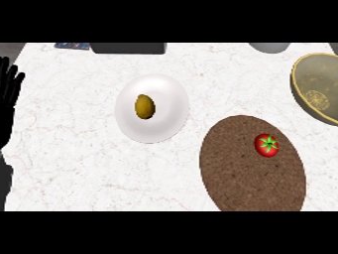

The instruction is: Pick the squash from the placemat and place it in the bowl

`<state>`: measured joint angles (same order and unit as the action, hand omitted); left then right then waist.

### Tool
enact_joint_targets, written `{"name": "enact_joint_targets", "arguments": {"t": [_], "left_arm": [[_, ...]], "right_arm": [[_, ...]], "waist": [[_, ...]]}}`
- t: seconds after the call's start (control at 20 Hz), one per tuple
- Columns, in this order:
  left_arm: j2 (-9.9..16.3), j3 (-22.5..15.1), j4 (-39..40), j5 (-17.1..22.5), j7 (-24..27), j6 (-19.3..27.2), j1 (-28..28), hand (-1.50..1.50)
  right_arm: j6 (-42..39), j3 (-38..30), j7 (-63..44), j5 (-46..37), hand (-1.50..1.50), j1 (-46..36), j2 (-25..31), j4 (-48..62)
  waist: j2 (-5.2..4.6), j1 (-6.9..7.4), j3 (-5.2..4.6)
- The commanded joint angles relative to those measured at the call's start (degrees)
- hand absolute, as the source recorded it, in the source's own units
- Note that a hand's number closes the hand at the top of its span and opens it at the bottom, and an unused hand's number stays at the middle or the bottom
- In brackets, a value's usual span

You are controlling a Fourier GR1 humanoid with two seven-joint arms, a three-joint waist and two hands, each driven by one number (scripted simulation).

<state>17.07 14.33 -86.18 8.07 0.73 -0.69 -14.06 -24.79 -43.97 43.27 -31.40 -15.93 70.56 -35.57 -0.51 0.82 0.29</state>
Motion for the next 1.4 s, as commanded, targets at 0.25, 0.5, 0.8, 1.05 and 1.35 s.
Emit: {"name": "enact_joint_targets", "arguments": {"t": [0.25, 0.5, 0.8, 1.05, 1.35], "left_arm": [[-0.54, -1.45, 1.69, -0.44, -1.72, 0.19, -3.62, 0.0], [-2.69, -3.37, 1.74, -1.78, -0.5, 0.97, -2.93, 0.0], [-0.79, -0.86, 2.45, -1.65, 2.15, 0.44, -1.61, 0.0], [-0.01, -0.45, 2.74, -0.84, 0.05, -0.19, -2.6, 0.0], [-0.71, -1.01, 0.06, -1.07, -1.63, 1.07, -3.24, 0.0]], "right_arm": [[-10.59, 8.12, -1.49, 1.97, 1.5, -13.22, 2.56, 5.0], [-11.05, 15.53, -4.15, -0.06, 1.5, -19.3, 0.04, 3.18], [-9.36, 21.88, -11.55, -1.6, 1.5, -26.72, -8.19, 3.39], [-5.12, 26.51, -16.19, -4.37, 1.5, -30.31, -16.03, 3.46], [8.49, 29.2, -18.02, -9.56, 1.5, -30.75, -23.46, 7.79]], "waist": [[-0.14, 2.13, -0.18], [-0.26, 2.47, -0.23], [0.0, 1.53, -0.28], [0.11, 0.98, -0.28], [0.0, 1.3, -0.2]]}}
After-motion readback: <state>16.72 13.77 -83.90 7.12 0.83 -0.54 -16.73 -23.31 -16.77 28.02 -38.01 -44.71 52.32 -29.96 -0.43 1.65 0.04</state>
